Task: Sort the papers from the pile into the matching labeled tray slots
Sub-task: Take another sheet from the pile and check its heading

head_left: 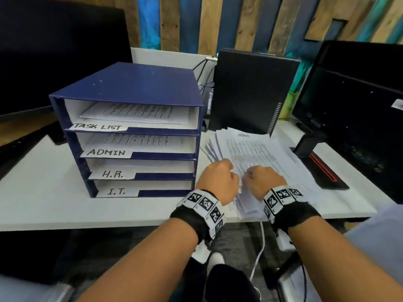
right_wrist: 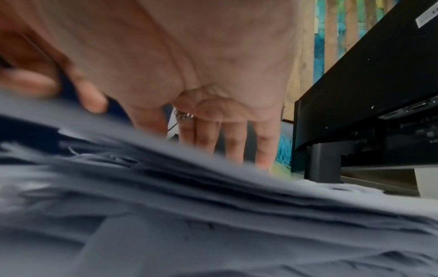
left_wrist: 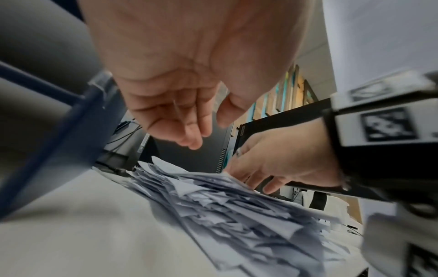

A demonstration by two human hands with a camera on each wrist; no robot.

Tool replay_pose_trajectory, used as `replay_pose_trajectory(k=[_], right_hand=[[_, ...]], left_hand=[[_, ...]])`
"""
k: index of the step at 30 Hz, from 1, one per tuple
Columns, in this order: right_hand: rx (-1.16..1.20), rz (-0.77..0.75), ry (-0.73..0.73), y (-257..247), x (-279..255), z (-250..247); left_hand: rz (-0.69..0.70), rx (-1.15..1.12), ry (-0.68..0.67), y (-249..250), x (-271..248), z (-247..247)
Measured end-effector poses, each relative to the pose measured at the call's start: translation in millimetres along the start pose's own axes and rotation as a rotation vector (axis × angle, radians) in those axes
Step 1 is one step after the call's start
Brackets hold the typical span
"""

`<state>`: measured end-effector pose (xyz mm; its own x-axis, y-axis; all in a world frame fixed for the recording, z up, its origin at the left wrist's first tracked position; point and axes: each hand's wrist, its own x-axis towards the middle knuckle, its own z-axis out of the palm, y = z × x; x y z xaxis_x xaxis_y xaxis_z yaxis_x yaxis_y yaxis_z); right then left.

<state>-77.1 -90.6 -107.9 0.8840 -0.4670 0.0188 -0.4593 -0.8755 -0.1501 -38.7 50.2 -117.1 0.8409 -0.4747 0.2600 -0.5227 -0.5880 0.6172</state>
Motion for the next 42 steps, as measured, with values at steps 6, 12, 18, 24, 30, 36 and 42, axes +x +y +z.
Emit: replay_pose_trajectory(k=[6, 12, 18, 24, 30, 36, 42], right_hand=[[0.084, -0.055, -0.025, 21.7, -4.4, -1.4], [0.069, -0.102, -0.023, 27.8, -9.0, 2.6], [0.138, -0.134, -0.037, 33.0, -12.7, 3.1], [0.352, -0.117, -0.103, 33.5, -10.1, -14.3], [0.589, 0.066, 0.148, 53.4, 0.1, -31.3], [1.097, 0.109, 0.404, 66.2, -14.0, -58.7], [1.214, -0.043, 0.402, 24.4, -70.7, -62.1]], left_hand=[[-0.233, -0.012, -0.096, -4.8, 43.4, 24.1], [-0.345, -0.129, -0.022, -11.1, 61.6, 38.2], [-0.375, -0.195, 0.08, -7.4, 61.6, 24.1], [-0.318, -0.212, 0.184, 9.1, 49.4, 18.2], [-0.135, -0.426, 0.343, 25.7, 32.5, 0.2], [-0.033, -0.695, 0.383, 24.4, -10.3, -27.0], [-0.16, -0.9, 0.361, 1.0, -61.4, -53.6]])
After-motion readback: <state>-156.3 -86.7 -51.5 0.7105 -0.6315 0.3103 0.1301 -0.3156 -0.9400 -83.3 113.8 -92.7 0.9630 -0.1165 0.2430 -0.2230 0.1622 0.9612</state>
